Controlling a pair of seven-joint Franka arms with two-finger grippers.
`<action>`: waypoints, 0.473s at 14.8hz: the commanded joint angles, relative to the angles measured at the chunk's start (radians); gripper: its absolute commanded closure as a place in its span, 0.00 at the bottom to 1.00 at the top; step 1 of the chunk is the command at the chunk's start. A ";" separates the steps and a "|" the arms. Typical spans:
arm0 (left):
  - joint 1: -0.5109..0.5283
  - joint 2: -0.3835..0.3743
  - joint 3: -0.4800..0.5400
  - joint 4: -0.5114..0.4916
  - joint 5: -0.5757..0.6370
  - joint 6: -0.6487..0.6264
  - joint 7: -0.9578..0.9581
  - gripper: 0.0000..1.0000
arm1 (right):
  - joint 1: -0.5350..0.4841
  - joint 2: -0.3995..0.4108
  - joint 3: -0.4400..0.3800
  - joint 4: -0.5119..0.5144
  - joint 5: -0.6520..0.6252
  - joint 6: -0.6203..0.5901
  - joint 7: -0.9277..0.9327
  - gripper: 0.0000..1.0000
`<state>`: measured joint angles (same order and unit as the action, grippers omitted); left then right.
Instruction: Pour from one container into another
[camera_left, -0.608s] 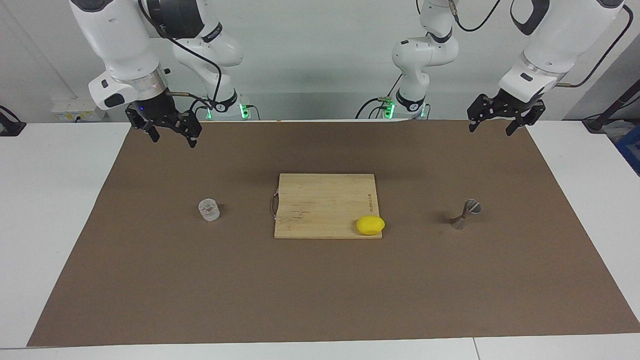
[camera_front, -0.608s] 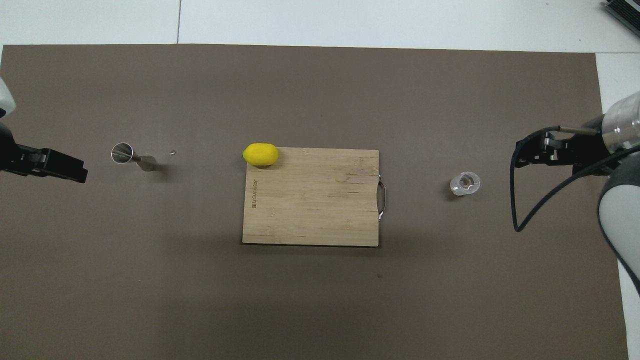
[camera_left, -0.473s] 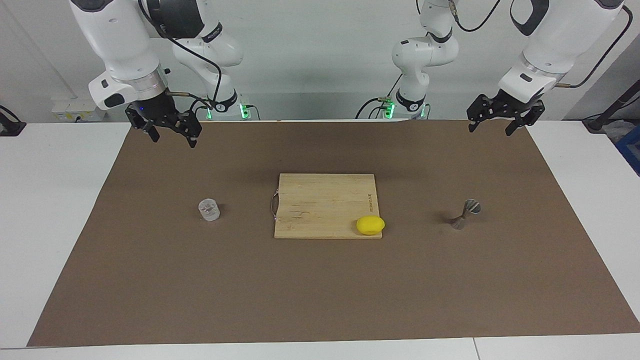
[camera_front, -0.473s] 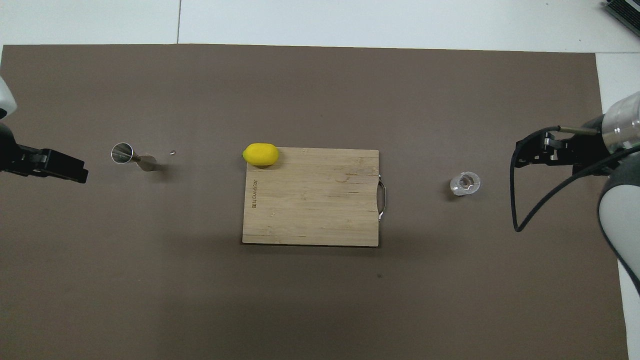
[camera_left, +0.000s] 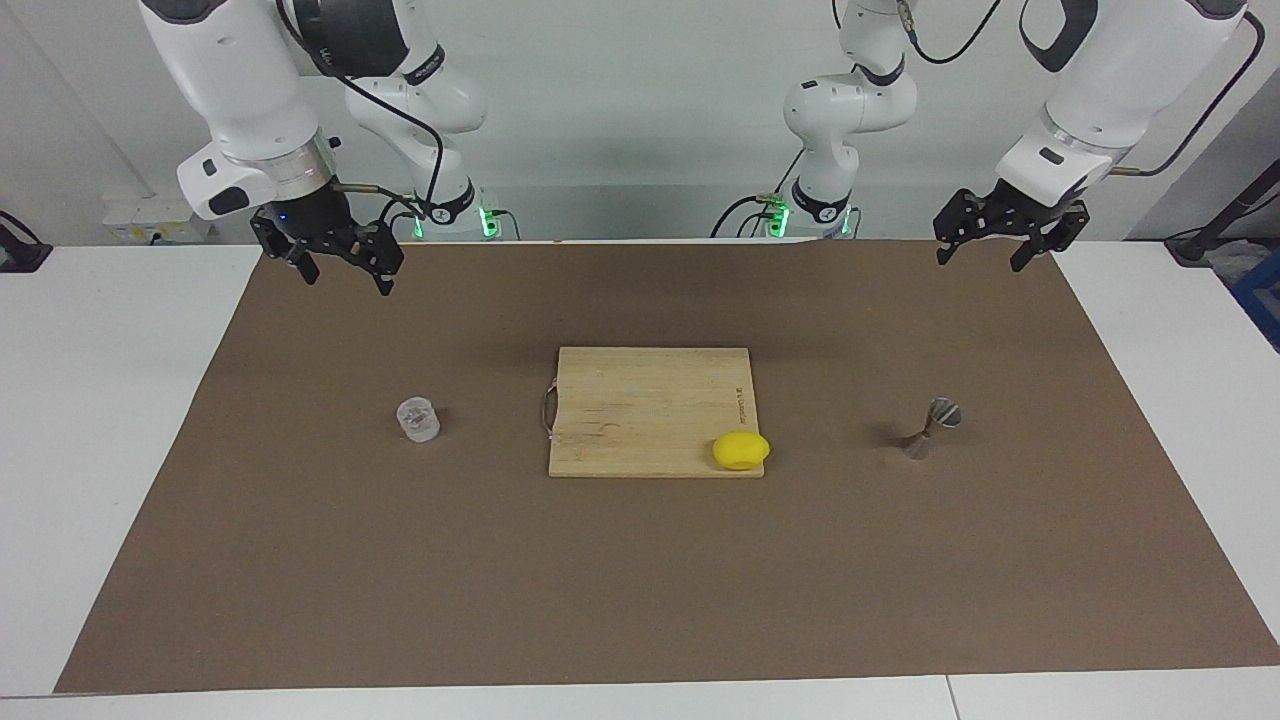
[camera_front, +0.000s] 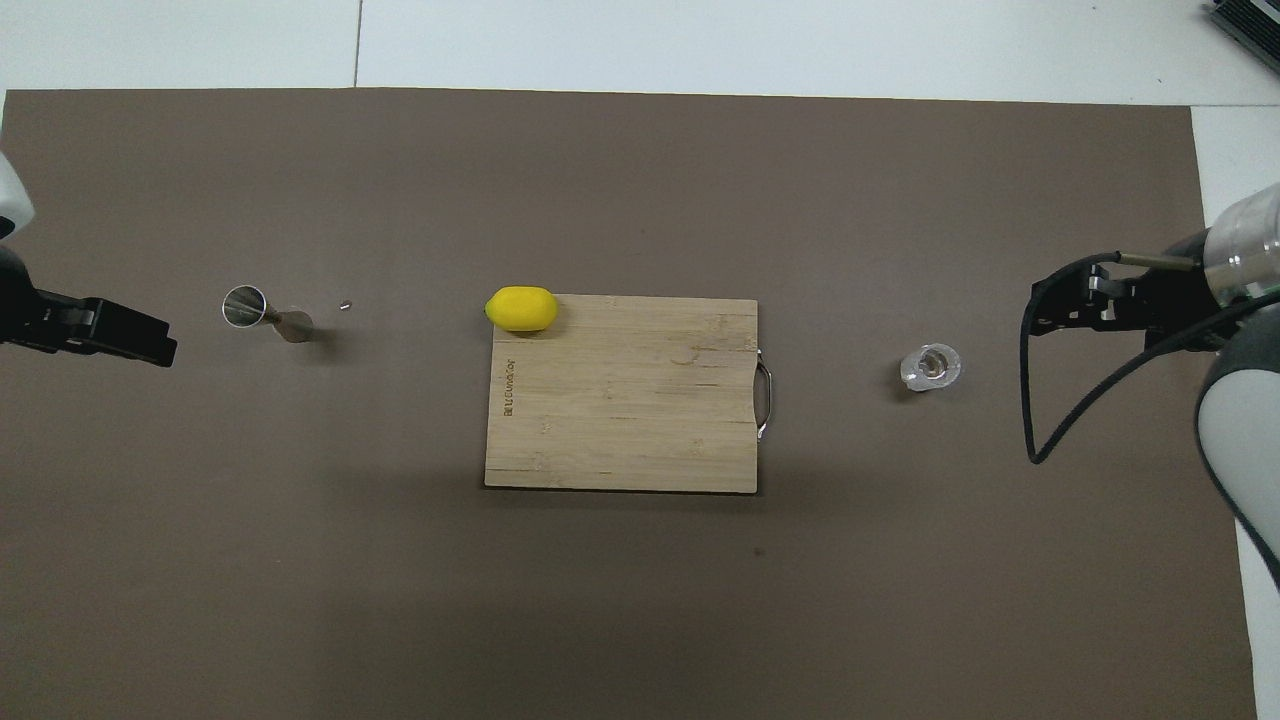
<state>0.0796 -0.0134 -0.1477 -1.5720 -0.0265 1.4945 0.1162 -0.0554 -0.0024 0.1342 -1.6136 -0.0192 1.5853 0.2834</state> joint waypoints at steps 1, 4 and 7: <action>-0.008 -0.017 0.002 -0.023 -0.006 0.012 -0.053 0.00 | -0.015 -0.019 0.007 -0.020 0.016 -0.004 -0.021 0.00; -0.009 -0.033 -0.004 -0.080 -0.007 0.090 -0.081 0.00 | -0.015 -0.019 0.007 -0.020 0.016 -0.002 -0.021 0.00; -0.004 -0.008 -0.004 -0.092 -0.016 0.110 -0.176 0.00 | -0.015 -0.019 0.007 -0.020 0.016 -0.002 -0.021 0.00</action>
<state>0.0778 -0.0140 -0.1577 -1.6261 -0.0272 1.5691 -0.0023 -0.0554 -0.0024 0.1342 -1.6136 -0.0192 1.5853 0.2834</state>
